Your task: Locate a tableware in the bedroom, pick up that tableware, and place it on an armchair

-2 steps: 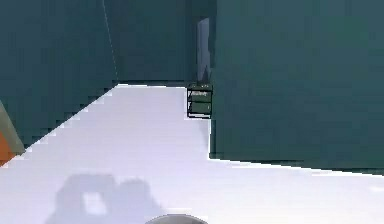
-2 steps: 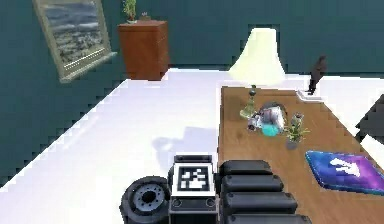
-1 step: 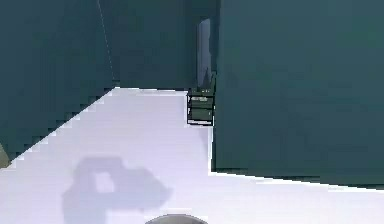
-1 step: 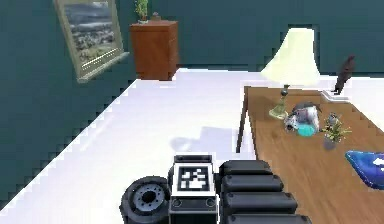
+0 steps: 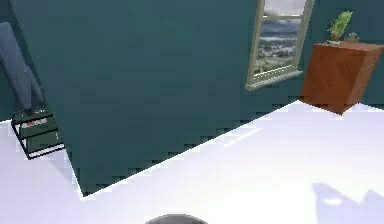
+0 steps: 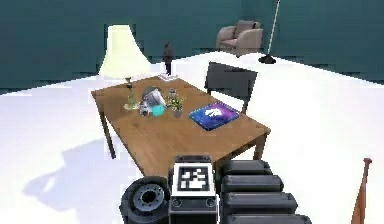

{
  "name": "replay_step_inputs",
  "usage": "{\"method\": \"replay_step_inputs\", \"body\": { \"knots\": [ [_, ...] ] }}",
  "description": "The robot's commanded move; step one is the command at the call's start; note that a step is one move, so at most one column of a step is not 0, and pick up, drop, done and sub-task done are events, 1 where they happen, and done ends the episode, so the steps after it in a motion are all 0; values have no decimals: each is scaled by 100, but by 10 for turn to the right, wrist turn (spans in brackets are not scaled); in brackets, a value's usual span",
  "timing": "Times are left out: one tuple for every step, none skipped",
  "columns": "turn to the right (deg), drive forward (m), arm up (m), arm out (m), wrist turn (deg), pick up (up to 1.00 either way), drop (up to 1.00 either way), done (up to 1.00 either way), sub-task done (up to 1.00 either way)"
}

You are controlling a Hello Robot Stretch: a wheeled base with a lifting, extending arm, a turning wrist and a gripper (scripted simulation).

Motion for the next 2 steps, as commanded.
{"method": "replay_step_inputs", "body": {
  "knots": [
    [60,0,0,0,0,0,0,0,0],
    [0,45,0,0,0,0,0,0,0]
  ]
}}
